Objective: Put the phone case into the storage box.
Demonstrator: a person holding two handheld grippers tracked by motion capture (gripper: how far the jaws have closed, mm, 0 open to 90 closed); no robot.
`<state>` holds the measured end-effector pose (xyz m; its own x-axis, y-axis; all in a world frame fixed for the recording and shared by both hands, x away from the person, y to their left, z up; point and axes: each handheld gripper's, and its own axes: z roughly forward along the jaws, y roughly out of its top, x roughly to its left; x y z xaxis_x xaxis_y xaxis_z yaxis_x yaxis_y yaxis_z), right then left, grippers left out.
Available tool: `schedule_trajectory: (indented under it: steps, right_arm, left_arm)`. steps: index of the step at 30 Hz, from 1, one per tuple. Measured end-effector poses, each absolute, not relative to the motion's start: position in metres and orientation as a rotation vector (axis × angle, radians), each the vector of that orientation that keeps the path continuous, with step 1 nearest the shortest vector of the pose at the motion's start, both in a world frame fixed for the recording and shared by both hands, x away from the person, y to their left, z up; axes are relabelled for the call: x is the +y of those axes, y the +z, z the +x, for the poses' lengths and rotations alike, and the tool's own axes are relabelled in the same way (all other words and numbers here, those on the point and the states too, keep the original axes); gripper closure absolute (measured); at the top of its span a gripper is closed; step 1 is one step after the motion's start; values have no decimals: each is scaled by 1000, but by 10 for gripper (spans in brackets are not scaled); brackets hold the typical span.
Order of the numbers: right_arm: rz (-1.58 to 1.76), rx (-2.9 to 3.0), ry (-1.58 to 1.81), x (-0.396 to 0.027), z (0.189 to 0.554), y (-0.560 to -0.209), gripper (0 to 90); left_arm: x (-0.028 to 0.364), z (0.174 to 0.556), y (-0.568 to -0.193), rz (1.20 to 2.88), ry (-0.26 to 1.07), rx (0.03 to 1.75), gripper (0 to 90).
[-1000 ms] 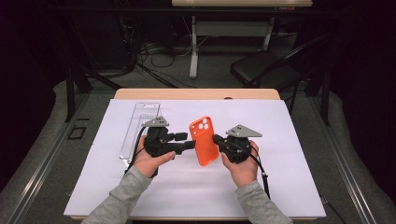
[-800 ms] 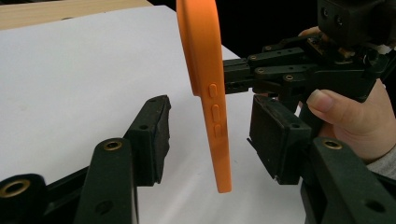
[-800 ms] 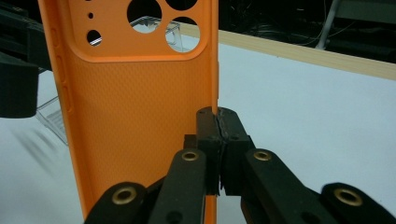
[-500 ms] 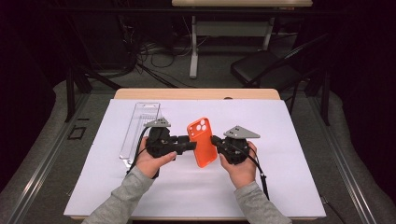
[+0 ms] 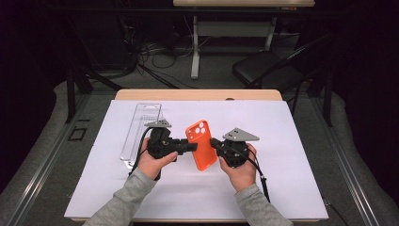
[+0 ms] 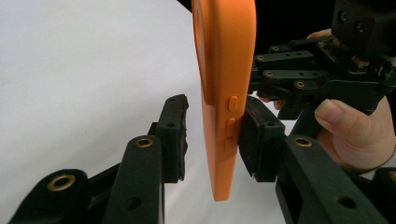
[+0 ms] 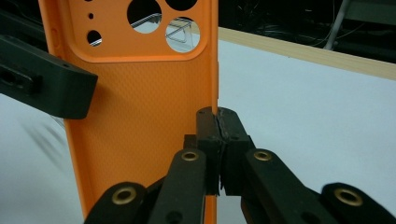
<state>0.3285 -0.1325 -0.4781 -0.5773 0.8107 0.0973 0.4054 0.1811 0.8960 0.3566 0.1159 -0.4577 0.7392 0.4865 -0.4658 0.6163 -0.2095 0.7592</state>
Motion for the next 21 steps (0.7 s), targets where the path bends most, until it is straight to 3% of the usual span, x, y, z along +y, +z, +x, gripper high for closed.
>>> schedule_trajectory:
  steps: [21]
  right_arm:
    - [1136,2071,1368,-130,328,-479,887]
  left_arm:
    - [112,355,-460,1858,-167,865,696]
